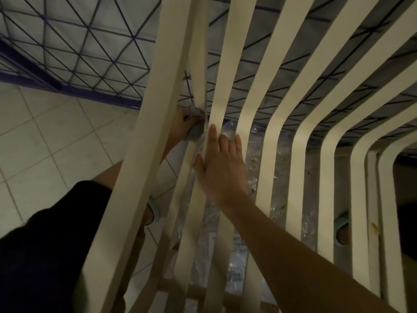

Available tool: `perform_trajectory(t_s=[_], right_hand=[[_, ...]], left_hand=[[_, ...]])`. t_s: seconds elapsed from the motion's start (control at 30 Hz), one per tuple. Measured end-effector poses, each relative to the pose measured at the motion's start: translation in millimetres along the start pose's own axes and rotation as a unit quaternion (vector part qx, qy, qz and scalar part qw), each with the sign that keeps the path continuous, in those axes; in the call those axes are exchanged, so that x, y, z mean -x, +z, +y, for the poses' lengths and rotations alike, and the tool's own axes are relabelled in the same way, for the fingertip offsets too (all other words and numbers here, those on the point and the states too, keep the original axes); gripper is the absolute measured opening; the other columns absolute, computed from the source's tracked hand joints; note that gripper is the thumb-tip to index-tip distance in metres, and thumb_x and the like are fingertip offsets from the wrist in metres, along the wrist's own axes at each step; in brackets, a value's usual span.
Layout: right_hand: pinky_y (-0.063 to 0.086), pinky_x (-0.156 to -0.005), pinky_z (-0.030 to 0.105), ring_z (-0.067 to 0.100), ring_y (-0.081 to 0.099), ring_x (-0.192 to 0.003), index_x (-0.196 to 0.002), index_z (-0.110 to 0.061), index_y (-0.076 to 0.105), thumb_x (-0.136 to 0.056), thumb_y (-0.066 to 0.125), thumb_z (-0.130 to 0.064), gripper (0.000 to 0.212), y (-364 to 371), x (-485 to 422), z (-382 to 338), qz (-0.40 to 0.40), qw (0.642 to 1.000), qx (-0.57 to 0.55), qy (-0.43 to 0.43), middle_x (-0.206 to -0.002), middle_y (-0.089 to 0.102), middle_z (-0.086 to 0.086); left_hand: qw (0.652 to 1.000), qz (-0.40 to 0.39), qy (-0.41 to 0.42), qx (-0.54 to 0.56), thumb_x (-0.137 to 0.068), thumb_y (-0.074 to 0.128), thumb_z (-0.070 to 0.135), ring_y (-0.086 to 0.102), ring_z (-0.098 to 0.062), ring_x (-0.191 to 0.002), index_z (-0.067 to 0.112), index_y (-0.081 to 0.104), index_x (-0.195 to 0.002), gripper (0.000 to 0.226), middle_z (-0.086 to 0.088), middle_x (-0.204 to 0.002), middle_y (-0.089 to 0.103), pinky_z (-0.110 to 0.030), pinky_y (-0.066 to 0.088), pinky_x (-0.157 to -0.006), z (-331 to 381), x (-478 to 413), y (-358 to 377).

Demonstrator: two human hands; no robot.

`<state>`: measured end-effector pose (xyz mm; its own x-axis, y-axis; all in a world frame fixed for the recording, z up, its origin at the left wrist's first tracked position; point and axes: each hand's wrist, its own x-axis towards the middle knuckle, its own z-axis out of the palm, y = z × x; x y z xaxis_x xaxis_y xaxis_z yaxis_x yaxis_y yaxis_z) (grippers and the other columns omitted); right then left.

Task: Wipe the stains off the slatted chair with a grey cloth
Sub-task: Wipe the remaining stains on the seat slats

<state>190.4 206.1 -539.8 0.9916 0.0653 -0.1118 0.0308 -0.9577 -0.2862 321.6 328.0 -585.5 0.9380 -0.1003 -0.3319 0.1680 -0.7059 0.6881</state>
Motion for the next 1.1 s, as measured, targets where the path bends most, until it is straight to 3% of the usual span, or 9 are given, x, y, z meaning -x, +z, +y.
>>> perform_trajectory(t_s=[0.1, 0.23, 0.53, 0.63, 0.7, 0.87, 0.97, 1.03, 1.1], right_hand=[[0.008, -0.122, 0.045, 0.027, 0.034, -0.136, -0.154, -0.006, 0.01, -0.098, 0.031, -0.044, 0.071, 2, 0, 1, -0.003, 1.0, -0.006, -0.003, -0.141, 0.043, 0.012], [0.008, -0.122, 0.045, 0.027, 0.034, -0.136, -0.154, -0.006, 0.009, -0.098, 0.031, -0.044, 0.071, 3, 1, 18, -0.01, 1.0, 0.017, 0.007, -0.14, 0.043, 0.012], [0.006, -0.122, 0.044, 0.028, 0.031, -0.139, -0.154, -0.007, 0.01, -0.098, 0.03, -0.047, 0.071, 2, -10, 25, -0.007, 0.999, 0.03, 0.015, -0.144, 0.041, 0.014], [0.008, -0.122, 0.045, 0.029, 0.033, -0.137, -0.153, -0.006, 0.012, -0.099, 0.03, -0.047, 0.07, 5, -9, 28, -0.007, 0.999, 0.032, 0.014, -0.142, 0.043, 0.015], [0.01, -0.122, 0.046, 0.03, 0.035, -0.136, -0.153, -0.005, 0.014, -0.098, 0.03, -0.048, 0.07, 8, -7, 26, -0.009, 0.999, 0.033, 0.009, -0.14, 0.044, 0.016], [0.007, -0.122, 0.045, 0.031, 0.035, -0.135, -0.153, -0.006, 0.009, -0.099, 0.025, -0.048, 0.071, 11, -16, 21, -0.021, 0.999, 0.043, -0.003, -0.139, 0.044, 0.016], [0.004, -0.122, 0.045, 0.032, 0.031, -0.138, -0.154, -0.006, 0.005, -0.099, 0.022, -0.048, 0.07, 12, -12, 22, -0.043, 0.998, 0.047, 0.001, -0.142, 0.041, 0.017], [0.002, -0.122, 0.046, 0.032, 0.027, -0.142, -0.154, -0.007, 0.002, -0.1, 0.02, -0.048, 0.07, 12, -9, 21, -0.059, 0.997, 0.044, 0.0, -0.147, 0.036, 0.018], [0.001, -0.122, 0.046, 0.033, 0.021, -0.144, -0.154, -0.007, 0.0, -0.1, 0.019, -0.048, 0.07, 11, -8, 18, -0.072, 0.997, 0.032, -0.008, -0.151, 0.03, 0.019]], left_hand=[[0.992, -0.052, -0.086, 0.078, -0.101, 0.047, 0.016, 0.054, 0.004, -0.042, 0.005, 0.054, -0.068, 0.036, -0.004, -0.06, 0.056, -0.009, 0.04, -0.045, 5, 6, 11], [0.983, -0.089, -0.111, 0.114, -0.098, 0.053, 0.023, 0.06, -0.023, -0.079, 0.003, 0.063, -0.095, 0.022, -0.014, -0.088, 0.063, -0.03, 0.052, -0.067, 7, 14, 36], [0.973, -0.096, -0.122, 0.169, -0.103, 0.039, 0.027, 0.062, -0.016, -0.076, 0.004, 0.054, -0.119, 0.031, -0.01, -0.1, 0.064, -0.019, 0.051, -0.058, -13, 77, 53], [0.976, -0.092, -0.134, 0.144, -0.098, 0.04, 0.052, 0.061, -0.016, -0.087, 0.014, 0.052, -0.116, 0.044, -0.005, -0.102, 0.065, -0.022, 0.053, -0.075, -33, 107, 60], [0.98, -0.088, -0.147, 0.097, -0.084, 0.04, 0.075, 0.061, -0.023, -0.104, 0.014, 0.051, -0.122, 0.073, -0.008, -0.115, 0.064, -0.04, 0.05, -0.095, -68, 124, 71], [0.972, -0.119, -0.167, 0.111, -0.1, 0.049, 0.022, 0.055, -0.027, -0.116, -0.002, 0.046, -0.13, 0.038, -0.015, -0.125, 0.058, -0.035, 0.044, -0.099, -70, 180, 54], [0.97, -0.139, -0.181, 0.082, -0.098, 0.054, 0.025, 0.057, -0.036, -0.111, -0.004, 0.047, -0.125, 0.041, -0.026, -0.117, 0.059, -0.04, 0.044, -0.098, -90, 211, 60], [0.962, -0.158, -0.202, 0.098, -0.09, 0.056, 0.043, 0.057, -0.027, -0.11, 0.004, 0.046, -0.125, 0.053, -0.016, -0.116, 0.059, -0.036, 0.044, -0.102, -93, 229, 56], [0.954, -0.183, -0.212, 0.103, -0.093, 0.058, 0.038, 0.054, -0.009, -0.107, 0.023, 0.043, -0.114, 0.03, 0.005, -0.112, 0.054, -0.022, 0.042, -0.103, -91, 248, 45]])
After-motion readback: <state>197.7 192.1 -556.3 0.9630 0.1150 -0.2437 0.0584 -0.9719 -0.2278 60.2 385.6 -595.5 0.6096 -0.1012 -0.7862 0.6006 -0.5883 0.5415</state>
